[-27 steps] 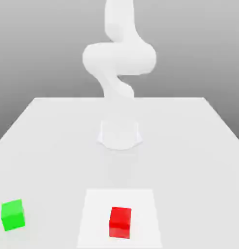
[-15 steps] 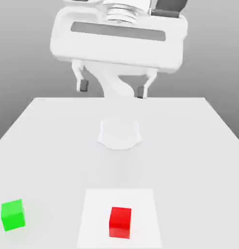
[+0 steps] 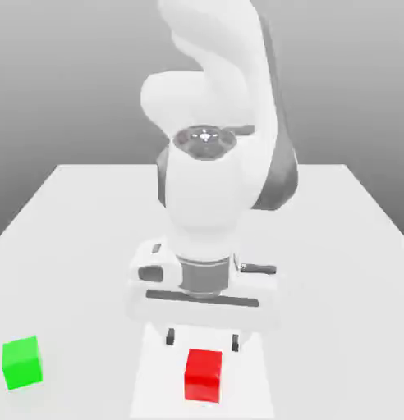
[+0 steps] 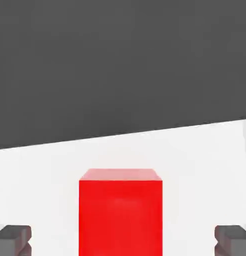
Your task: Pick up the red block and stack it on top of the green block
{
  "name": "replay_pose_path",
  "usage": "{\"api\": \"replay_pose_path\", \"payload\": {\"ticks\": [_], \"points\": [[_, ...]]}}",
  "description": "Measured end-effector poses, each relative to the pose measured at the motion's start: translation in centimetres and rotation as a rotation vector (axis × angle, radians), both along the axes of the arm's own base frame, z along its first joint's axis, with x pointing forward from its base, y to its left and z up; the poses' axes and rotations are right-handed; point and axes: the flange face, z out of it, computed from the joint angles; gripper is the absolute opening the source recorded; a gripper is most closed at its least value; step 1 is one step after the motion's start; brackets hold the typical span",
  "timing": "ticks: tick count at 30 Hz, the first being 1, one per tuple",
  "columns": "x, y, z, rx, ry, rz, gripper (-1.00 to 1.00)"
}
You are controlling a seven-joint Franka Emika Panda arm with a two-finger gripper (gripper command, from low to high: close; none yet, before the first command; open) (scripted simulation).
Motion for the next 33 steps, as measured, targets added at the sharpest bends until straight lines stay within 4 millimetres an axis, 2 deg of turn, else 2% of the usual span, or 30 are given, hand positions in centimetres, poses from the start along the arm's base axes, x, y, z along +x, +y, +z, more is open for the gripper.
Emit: {"api": "replay_pose_path", "payload": {"ticks": [1,2,9,14,15,16,20,23,25,27,29,30,33], "points": [[-0.1,0.0,-1.2,0.000,0.001,0.000,0.00],[-0.1,0.0,-2.4,0.000,0.002,0.001,-1.00],[-0.2,0.0,-2.6,0.000,0.002,0.001,-1.00],[-0.2,0.0,2.5,0.000,0.003,0.000,-1.00],[0.0,-1.2,3.2,-0.002,0.004,-0.042,-1.00],[0.2,-3.3,3.6,-0.003,0.005,-0.113,-1.00],[0.2,-12.9,4.9,-0.004,0.008,-0.434,-1.00],[-1.2,-20.3,6.0,-0.002,0.007,-0.679,-1.00],[-2.9,-25.3,6.7,0.000,0.004,-0.846,-1.00],[-3.6,-27.5,5.2,0.002,0.003,-0.918,-1.00],[-3.9,-28.0,2.7,0.002,0.003,-0.936,-1.00],[-4.0,-28.1,1.4,0.002,0.003,-0.939,1.00],[-4.0,-28.1,1.4,0.002,0.003,-0.939,1.00]]}}
